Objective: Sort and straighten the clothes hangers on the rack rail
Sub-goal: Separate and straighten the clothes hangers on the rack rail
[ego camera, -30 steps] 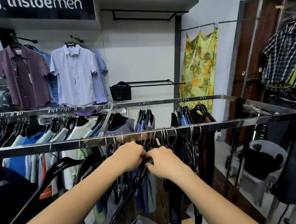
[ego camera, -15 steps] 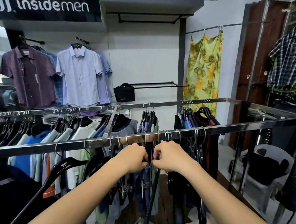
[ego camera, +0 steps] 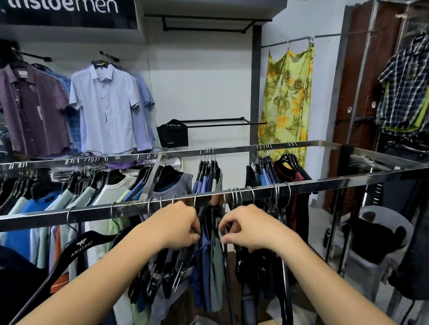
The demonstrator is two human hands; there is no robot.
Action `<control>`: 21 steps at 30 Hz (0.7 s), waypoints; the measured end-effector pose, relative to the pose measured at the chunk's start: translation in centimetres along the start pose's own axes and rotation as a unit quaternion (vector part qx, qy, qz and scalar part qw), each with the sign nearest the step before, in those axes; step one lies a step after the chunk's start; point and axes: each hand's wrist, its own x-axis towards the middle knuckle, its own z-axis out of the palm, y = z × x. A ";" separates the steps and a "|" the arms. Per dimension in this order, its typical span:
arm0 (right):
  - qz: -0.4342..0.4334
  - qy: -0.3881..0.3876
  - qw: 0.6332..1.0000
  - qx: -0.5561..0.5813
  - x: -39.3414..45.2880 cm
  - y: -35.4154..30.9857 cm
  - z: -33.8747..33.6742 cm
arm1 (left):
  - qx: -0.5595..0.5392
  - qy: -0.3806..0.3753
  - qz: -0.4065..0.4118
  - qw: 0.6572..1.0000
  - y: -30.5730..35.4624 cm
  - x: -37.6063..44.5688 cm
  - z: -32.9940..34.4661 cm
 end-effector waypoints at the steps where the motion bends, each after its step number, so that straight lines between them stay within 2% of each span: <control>1: 0.003 0.014 1.000 0.018 -0.3 0.3 -1.0 | -0.009 0.023 0.005 1.000 0.3 0.1 -0.8; 5: 0.052 0.134 0.989 0.042 -1.2 2.1 -5.3 | -0.084 0.148 -0.021 0.985 1.5 1.6 -3.8; 7: 0.084 0.184 0.978 0.049 -1.4 3.2 -6.3 | -0.096 0.186 -0.056 0.976 2.2 2.6 -4.3; 10: 0.100 0.205 0.973 0.044 -1.3 3.7 -6.1 | -0.134 0.181 -0.106 0.969 3.7 3.9 -3.5; 13: 0.082 0.211 0.974 0.023 -0.8 3.1 -4.9 | -0.159 0.173 -0.140 0.962 4.6 4.8 -2.2; 21: 0.056 0.213 0.975 0.021 1.7 1.3 -2.3 | -0.222 0.172 -0.167 0.945 4.9 4.8 -0.8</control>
